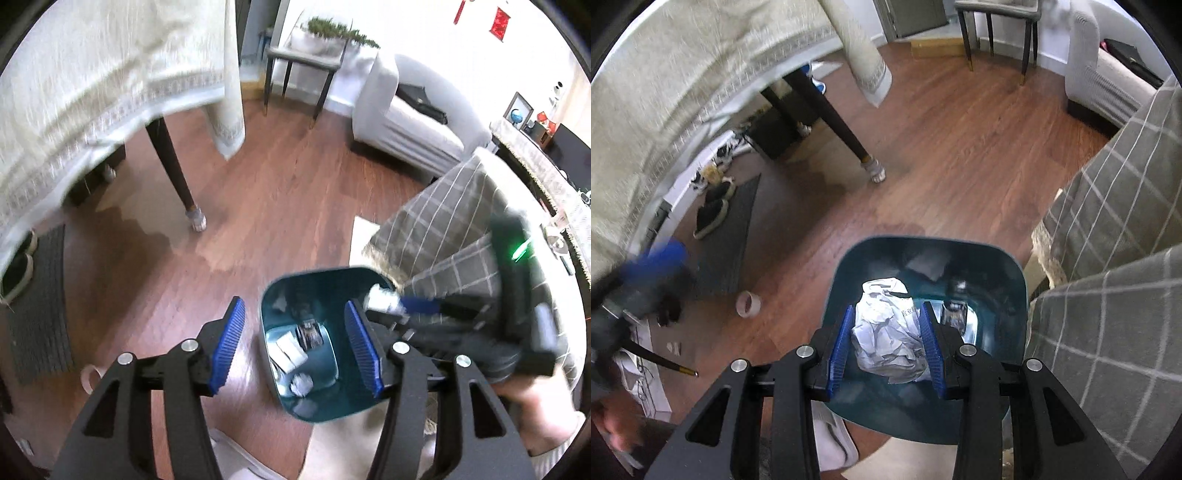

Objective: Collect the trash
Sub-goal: 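Lower the crumpled foil into the teal bin and open the right tool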

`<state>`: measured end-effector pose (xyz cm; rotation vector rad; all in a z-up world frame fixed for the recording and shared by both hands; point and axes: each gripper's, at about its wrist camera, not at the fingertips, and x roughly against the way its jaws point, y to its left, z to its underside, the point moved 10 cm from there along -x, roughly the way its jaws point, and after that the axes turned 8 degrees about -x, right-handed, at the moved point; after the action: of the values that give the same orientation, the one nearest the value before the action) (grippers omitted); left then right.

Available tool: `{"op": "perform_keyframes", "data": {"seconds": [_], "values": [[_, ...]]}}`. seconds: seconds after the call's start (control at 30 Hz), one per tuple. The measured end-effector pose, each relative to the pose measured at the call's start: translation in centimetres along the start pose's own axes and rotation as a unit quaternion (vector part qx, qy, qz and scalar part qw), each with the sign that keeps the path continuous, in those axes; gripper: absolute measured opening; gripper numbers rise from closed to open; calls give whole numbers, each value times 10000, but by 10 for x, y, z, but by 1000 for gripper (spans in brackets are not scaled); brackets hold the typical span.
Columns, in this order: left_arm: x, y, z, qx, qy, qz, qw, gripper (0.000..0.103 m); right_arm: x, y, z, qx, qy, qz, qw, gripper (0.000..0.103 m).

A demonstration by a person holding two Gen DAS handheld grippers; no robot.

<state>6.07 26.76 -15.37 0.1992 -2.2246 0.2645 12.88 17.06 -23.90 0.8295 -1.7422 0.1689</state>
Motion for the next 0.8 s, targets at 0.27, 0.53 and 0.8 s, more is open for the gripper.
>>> {"op": "perform_keyframes", "data": {"seconds": [0.27,0.53,0.8], "values": [[30,-6,-28,-44,-457,94,9989,44,-18,-6,19,158,250,251,9992,38],[56,-8,-49,103,-794,217,9966,41,-29,-12,30,303,424,519,9973,40],[76,-11,-65,248,-1067,279,9936,41,-8,-10,25,516,115,584,9969,52]]}}
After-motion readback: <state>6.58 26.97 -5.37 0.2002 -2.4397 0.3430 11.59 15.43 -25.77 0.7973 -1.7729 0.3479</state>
